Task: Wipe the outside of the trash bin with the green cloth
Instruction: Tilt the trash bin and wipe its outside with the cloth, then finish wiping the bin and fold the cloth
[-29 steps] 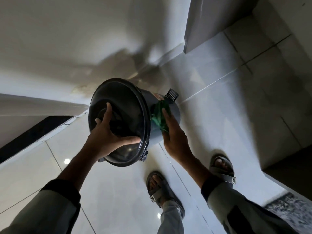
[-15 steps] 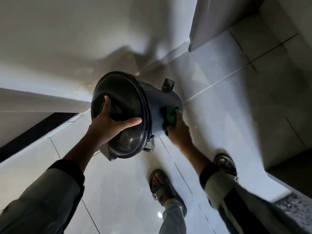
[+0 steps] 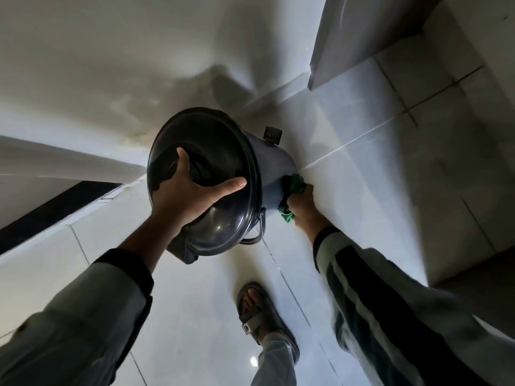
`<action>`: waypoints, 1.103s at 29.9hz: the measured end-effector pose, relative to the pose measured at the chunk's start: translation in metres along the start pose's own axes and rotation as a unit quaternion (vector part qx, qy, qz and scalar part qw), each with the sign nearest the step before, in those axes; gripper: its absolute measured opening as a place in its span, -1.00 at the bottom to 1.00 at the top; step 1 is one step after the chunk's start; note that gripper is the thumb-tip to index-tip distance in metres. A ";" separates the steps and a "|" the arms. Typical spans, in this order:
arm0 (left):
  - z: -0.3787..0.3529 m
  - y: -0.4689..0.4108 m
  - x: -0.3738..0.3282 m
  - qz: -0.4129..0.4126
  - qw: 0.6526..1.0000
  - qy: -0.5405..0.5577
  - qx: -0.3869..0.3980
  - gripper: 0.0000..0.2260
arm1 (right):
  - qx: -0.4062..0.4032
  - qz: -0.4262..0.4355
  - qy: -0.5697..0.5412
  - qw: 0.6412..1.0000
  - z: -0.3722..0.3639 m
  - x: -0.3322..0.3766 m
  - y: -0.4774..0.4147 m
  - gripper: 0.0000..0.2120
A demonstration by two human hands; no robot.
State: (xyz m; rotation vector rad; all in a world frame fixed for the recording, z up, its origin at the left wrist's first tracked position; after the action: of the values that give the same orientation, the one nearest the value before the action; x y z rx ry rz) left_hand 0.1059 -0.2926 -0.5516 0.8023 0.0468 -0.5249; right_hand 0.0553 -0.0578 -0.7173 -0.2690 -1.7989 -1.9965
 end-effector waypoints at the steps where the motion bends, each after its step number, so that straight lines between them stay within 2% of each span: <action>1: -0.005 0.007 -0.007 -0.003 1.000 -0.008 -0.001 0.33 | 0.016 -0.020 -0.010 1.000 0.008 0.004 0.000 -0.41; 5: -0.022 0.014 -0.017 0.004 0.999 -0.048 0.002 0.30 | 0.066 -0.058 0.009 0.996 0.022 0.014 0.015 -0.52; 8: -0.039 0.021 -0.036 -0.022 0.995 -0.098 0.017 0.10 | 0.023 -0.039 -0.009 0.999 0.062 0.026 0.035 -0.77; 9: -0.048 0.028 -0.048 -0.039 0.993 -0.109 0.027 0.02 | -0.011 -0.020 0.002 1.000 0.084 0.032 0.041 -0.80; 12: -0.077 0.047 -0.079 -0.073 0.988 -0.121 0.061 -0.13 | -0.155 0.066 0.100 0.981 0.142 0.048 0.062 -0.72; 13: -0.082 0.051 -0.087 -0.071 0.988 -0.113 0.072 -0.15 | -0.172 0.089 0.113 0.975 0.153 0.056 0.073 -0.73; 16: -0.080 0.059 -0.095 -0.048 0.992 -0.086 0.084 -0.20 | -0.178 0.154 0.155 0.959 0.164 0.076 0.104 -0.66; 17: -0.075 0.065 -0.097 -0.058 0.994 -0.063 0.074 -0.26 | -0.179 0.172 0.157 0.956 0.164 0.084 0.117 -0.64; 19: -0.069 0.087 -0.108 -0.089 0.993 0.053 0.061 -0.48 | -0.178 0.192 0.141 0.955 0.161 0.097 0.146 -0.67; 21: -0.050 0.136 -0.127 -0.089 0.971 0.181 0.124 -0.55 | -0.128 0.225 0.118 0.959 0.146 0.121 0.195 -0.74; 23: -0.023 0.183 -0.134 -0.026 0.927 0.338 0.158 -0.49 | -0.021 0.238 0.086 0.967 0.120 0.140 0.247 -0.77; 24: -0.001 0.203 -0.133 -0.011 0.912 0.384 0.141 -0.49 | 0.044 0.236 0.069 0.968 0.109 0.151 0.278 -0.72; 26: 0.047 0.239 -0.133 -0.050 0.902 0.423 0.064 -0.60 | 0.127 0.272 0.093 0.949 0.096 0.173 0.335 -0.64; 28: 0.101 0.276 -0.132 -0.079 0.877 0.475 0.001 -0.80 | 0.113 0.364 0.160 0.910 0.103 0.210 0.400 -0.71; 31: 0.162 0.328 -0.158 -0.112 0.801 0.587 0.029 -0.80 | 0.035 0.530 0.252 0.809 0.120 0.260 0.489 -0.73; 33: 0.193 0.361 -0.186 -0.135 0.779 0.611 0.035 -0.78 | 0.047 0.554 0.253 0.792 0.132 0.284 0.527 -0.67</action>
State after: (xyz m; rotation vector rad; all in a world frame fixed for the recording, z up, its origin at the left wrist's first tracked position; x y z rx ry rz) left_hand 0.0812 -0.1397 -0.1294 1.1059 1.3800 -0.1875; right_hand 0.0171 -0.0137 -0.1070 -0.5359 -0.9636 -0.9753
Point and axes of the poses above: each hand's wrist, its own y-axis away from the middle knuckle, its own z-axis out of the back of the hand, x = y × z, the point moved 7 cm from there along -y, towards the middle knuckle, and after that the axes turned 1 degree about z, right-handed, at the moved point
